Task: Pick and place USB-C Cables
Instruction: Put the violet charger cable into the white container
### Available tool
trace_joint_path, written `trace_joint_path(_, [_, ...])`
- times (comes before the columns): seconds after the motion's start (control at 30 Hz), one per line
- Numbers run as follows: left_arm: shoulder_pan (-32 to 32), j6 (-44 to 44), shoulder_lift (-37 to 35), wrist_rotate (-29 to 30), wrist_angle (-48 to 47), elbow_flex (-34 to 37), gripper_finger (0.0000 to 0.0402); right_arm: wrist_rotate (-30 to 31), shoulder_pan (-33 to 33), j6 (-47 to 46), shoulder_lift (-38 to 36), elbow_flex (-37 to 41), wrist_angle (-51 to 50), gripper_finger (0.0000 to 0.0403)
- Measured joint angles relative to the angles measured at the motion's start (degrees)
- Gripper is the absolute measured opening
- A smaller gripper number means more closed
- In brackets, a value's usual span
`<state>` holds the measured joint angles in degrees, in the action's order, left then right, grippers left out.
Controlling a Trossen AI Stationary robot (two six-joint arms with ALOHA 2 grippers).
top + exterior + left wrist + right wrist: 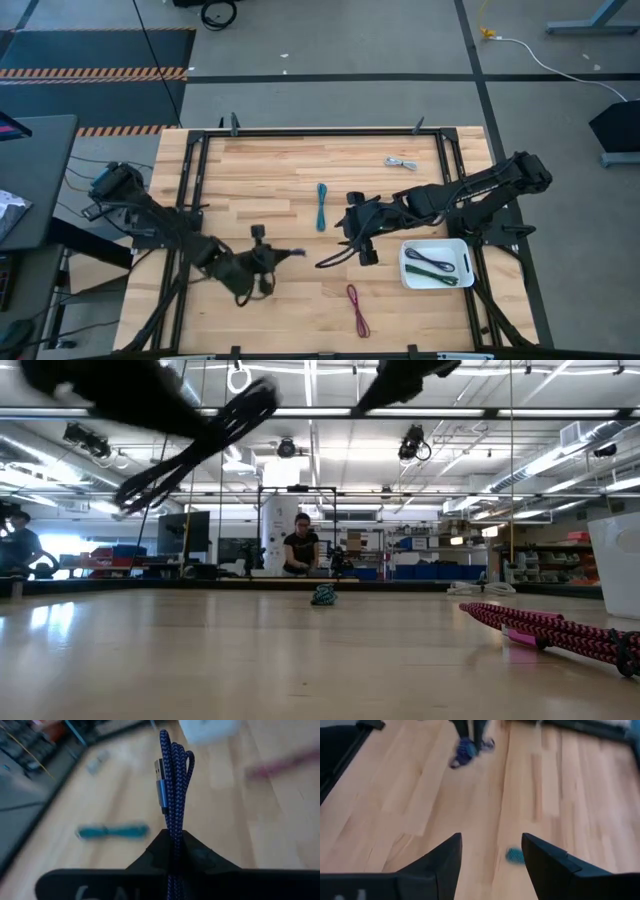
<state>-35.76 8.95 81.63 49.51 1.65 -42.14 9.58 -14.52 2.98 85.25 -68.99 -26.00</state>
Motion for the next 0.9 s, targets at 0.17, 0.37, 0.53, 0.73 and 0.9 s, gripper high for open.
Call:
trace_joint_path(0.17, [4.4, -9.4, -1.6, -2.2, 11.0, -1.0, 0.0031, 0.0, 0.0, 4.5, 0.0, 0.0, 6.7, 0.0201])
trace_joint_path(0.37, [8.2, -12.2, -1.9, -8.2, 15.5, -1.1, 0.0027, 0.0, 0.0, 8.0, 0.0, 0.0, 13.2, 0.0193])
trace_joint_path(0.53, [9.9, -12.5, -1.9, -8.9, 16.8, -1.1, 0.003, 0.0, 0.4, 8.2, 0.0, 0.0, 15.2, 0.0193])
trace_joint_path(0.73, [9.9, -14.6, -1.9, -8.9, 20.9, -1.1, 0.0028, -0.3, 0.4, 8.1, 0.0, 0.0, 17.9, 0.0194])
trace_joint_path(0.9, [10.0, -14.5, -1.9, -9.9, 21.2, -1.1, 0.0031, -0.3, 0.9, 8.1, 0.0, 0.0, 19.0, 0.0193])
